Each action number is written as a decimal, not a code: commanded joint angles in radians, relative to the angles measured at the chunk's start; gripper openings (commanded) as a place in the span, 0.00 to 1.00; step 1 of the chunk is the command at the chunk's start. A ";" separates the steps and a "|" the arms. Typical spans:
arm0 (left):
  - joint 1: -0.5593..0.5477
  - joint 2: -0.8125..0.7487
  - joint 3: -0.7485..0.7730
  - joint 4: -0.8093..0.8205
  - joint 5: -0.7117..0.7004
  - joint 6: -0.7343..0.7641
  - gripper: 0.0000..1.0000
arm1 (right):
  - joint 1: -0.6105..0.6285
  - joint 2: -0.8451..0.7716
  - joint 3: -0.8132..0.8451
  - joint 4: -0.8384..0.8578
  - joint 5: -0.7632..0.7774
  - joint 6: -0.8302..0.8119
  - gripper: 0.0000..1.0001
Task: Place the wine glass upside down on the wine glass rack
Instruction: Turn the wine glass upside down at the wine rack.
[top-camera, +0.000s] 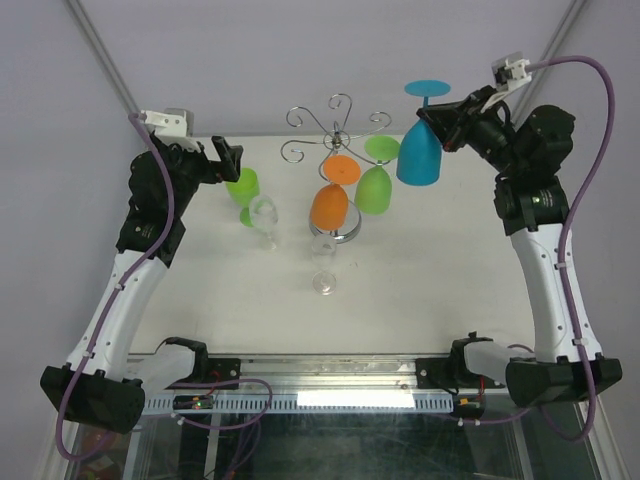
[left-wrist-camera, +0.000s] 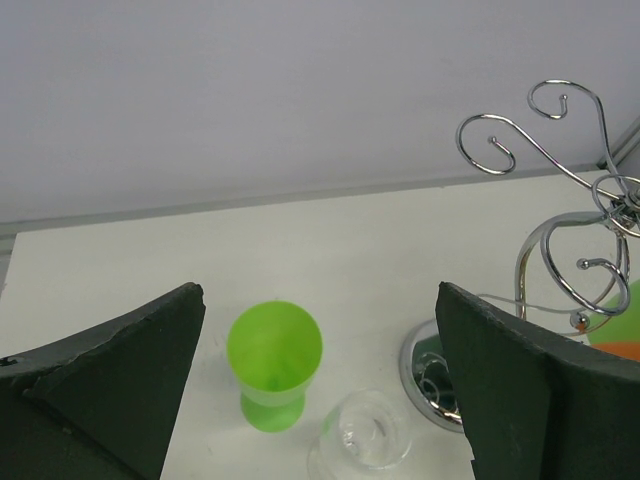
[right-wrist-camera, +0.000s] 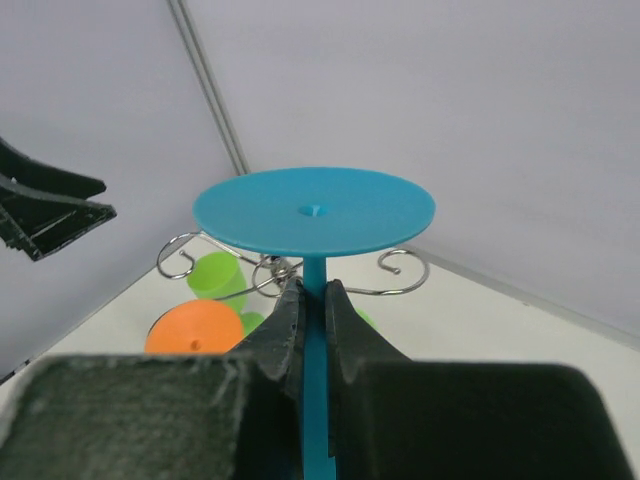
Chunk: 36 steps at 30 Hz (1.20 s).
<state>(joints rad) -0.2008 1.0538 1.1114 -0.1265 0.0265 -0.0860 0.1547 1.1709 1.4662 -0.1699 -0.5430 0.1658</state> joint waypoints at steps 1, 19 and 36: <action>0.009 -0.021 -0.006 0.054 -0.009 0.013 0.99 | -0.118 0.017 0.035 0.184 -0.146 0.137 0.00; 0.010 -0.027 -0.030 0.060 -0.006 0.024 0.99 | -0.239 0.086 -0.115 0.536 0.015 0.126 0.00; 0.009 -0.026 -0.040 0.060 0.024 0.039 0.95 | -0.255 0.281 -0.030 0.498 -0.013 0.016 0.00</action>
<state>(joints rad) -0.2008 1.0523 1.0744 -0.1188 0.0296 -0.0620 -0.0921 1.4239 1.3792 0.3271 -0.5137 0.2405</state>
